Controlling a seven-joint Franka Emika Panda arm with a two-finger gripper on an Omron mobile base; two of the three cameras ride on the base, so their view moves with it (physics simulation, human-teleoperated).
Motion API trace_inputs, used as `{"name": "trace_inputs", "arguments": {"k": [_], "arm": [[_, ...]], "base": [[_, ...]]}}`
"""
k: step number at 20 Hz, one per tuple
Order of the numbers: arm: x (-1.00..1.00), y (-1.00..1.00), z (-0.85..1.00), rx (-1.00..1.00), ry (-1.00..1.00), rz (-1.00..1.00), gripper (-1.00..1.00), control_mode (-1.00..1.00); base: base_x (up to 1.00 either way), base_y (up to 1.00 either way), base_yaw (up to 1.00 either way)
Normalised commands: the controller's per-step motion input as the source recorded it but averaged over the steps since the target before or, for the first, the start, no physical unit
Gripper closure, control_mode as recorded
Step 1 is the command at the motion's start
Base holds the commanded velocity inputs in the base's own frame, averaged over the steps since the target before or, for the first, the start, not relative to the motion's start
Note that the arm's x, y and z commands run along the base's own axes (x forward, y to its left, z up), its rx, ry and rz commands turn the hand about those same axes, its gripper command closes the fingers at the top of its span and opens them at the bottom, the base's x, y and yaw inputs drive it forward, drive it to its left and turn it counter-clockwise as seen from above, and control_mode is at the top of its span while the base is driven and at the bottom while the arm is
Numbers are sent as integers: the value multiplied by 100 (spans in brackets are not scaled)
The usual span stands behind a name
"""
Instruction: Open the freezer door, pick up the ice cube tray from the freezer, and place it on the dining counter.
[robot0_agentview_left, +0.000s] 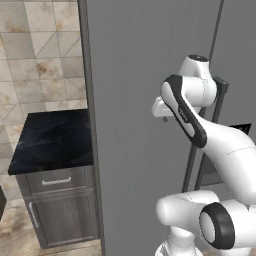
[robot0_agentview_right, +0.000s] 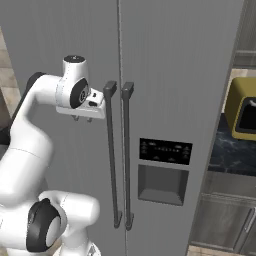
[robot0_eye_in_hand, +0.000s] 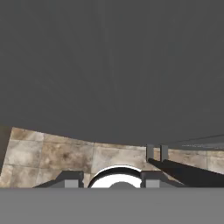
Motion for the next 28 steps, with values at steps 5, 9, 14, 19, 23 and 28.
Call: {"name": "trace_inputs", "arguments": {"k": [5, 9, 14, 19, 23, 28], "arm": [[-11, 0, 0, 0, 0, 0, -100, -100], [-72, 0, 0, 0, 0, -5, -100, -100], [-57, 0, 0, 0, 0, -7, -100, -100], [-21, 0, 0, -1, 0, -11, -100, -100], [-11, 0, 0, -1, 0, -8, -100, -100], [-6, 0, 0, -2, 0, -9, -100, -100]], "base": [[0, 0, 0], [0, 0, 0], [0, 0, 0], [0, 0, 0], [0, 0, 0], [0, 0, 0]]}}
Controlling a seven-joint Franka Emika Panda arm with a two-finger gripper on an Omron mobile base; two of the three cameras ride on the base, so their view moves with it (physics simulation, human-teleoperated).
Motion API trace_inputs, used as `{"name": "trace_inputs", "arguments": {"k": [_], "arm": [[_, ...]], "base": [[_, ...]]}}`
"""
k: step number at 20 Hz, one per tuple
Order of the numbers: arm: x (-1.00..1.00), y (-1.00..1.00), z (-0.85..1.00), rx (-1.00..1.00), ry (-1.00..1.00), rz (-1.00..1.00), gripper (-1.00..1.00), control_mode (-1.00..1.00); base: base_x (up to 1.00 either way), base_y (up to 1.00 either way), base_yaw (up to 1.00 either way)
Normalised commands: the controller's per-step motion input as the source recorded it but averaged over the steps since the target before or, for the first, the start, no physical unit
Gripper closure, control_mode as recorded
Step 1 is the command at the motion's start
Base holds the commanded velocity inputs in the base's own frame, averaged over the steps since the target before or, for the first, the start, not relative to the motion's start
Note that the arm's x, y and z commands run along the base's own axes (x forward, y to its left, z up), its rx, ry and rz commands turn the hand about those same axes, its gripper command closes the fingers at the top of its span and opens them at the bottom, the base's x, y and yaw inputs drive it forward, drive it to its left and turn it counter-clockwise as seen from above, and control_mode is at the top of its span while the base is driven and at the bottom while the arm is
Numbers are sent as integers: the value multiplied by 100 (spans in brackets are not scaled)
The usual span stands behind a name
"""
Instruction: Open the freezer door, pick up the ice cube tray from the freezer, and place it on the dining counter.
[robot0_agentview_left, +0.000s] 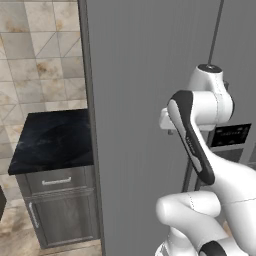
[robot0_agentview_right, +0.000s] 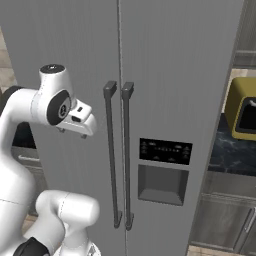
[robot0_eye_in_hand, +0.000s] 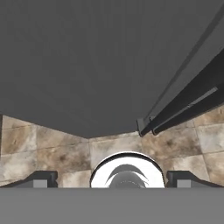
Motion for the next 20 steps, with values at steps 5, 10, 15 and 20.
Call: {"name": "trace_inputs", "arguments": {"k": [5, 10, 15, 20], "arm": [[0, -7, 0, 0, 1, -2, -100, -100], [0, -6, 0, 0, 0, 0, -100, -100], [-1, -2, 0, 0, 0, 0, -100, 100], [0, 0, 0, 0, 0, 0, -100, 100]], "base": [[0, 0, 0], [0, 0, 0], [-2, 0, 0], [-7, 10, 0]]}}
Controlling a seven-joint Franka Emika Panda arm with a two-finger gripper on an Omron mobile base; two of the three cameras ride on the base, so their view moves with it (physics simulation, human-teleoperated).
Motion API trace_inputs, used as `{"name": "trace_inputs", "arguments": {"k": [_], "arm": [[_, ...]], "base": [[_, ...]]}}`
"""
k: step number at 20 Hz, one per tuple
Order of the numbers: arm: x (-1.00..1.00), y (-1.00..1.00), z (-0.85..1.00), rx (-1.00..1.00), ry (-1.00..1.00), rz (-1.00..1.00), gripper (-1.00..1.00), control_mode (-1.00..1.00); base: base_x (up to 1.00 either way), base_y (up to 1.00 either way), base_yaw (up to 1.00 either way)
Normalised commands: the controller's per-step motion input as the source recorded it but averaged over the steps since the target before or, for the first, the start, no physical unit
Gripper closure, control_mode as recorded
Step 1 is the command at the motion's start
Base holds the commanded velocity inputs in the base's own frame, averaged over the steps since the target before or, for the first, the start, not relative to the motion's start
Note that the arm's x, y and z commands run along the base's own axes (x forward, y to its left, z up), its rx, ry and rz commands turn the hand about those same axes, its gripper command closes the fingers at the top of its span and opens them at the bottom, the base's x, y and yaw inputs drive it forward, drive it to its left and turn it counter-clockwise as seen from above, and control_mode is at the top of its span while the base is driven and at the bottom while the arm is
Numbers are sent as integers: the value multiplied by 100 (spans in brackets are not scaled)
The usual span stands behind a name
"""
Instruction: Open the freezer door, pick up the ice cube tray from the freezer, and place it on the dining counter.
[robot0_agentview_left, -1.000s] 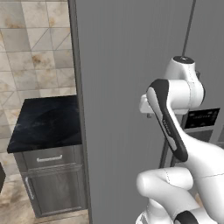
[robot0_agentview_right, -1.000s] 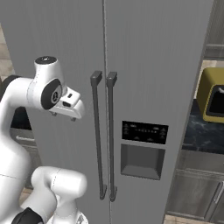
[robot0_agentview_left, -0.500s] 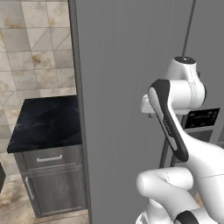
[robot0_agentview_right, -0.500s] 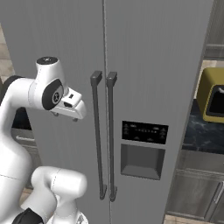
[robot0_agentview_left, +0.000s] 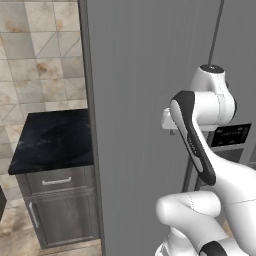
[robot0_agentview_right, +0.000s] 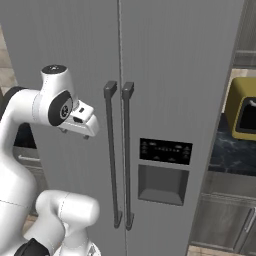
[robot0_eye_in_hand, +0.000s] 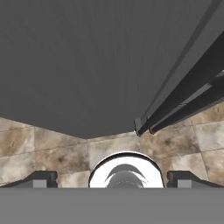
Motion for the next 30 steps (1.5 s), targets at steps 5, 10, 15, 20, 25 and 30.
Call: {"name": "trace_inputs", "arguments": {"k": [5, 10, 15, 20, 25, 30], "arm": [[0, 0, 0, 0, 0, 0, -100, 100], [0, 0, 0, 0, 0, 0, -100, 100], [0, 0, 0, 0, 0, 0, -100, 100], [0, 0, 0, 0, 0, 0, -100, 100], [0, 0, 0, 0, 0, 0, -100, 100], [-5, -8, -2, 1, -2, 0, -100, -100]], "base": [[0, 30, 0], [0, 33, 0], [0, 31, 0], [0, 29, 0], [0, 28, 0], [0, 4, 0]]}}
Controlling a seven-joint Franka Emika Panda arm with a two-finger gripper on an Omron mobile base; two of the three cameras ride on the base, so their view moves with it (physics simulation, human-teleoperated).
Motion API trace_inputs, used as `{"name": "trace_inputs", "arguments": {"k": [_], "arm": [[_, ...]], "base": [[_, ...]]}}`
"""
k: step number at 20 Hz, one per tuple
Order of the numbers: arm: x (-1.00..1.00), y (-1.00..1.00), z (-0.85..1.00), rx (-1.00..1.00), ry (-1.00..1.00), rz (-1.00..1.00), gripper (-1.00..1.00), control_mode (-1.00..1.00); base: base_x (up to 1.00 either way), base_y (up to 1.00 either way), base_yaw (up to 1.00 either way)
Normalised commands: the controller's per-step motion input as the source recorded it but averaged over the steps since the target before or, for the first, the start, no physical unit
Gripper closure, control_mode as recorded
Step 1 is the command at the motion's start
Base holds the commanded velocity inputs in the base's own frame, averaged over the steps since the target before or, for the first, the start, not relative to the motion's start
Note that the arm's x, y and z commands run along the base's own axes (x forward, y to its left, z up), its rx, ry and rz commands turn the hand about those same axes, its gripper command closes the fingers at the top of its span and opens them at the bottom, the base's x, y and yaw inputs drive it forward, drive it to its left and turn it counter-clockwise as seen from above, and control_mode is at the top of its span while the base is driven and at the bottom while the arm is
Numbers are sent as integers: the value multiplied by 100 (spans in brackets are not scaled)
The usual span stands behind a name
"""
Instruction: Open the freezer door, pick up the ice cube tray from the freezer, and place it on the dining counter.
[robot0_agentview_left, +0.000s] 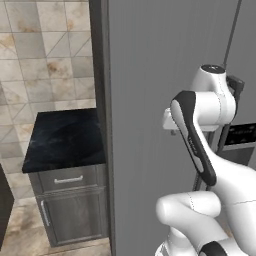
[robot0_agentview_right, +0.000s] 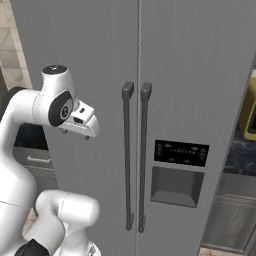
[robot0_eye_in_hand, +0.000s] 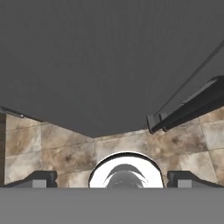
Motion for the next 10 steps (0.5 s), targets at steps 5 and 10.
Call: {"name": "trace_inputs", "arguments": {"k": [5, 10], "arm": [[-43, -89, -11, 6, -22, 6, -100, -100], [-48, -97, -12, 4, -33, 3, -100, -100]], "base": [[0, 0, 0], [0, 0, 0]]}}
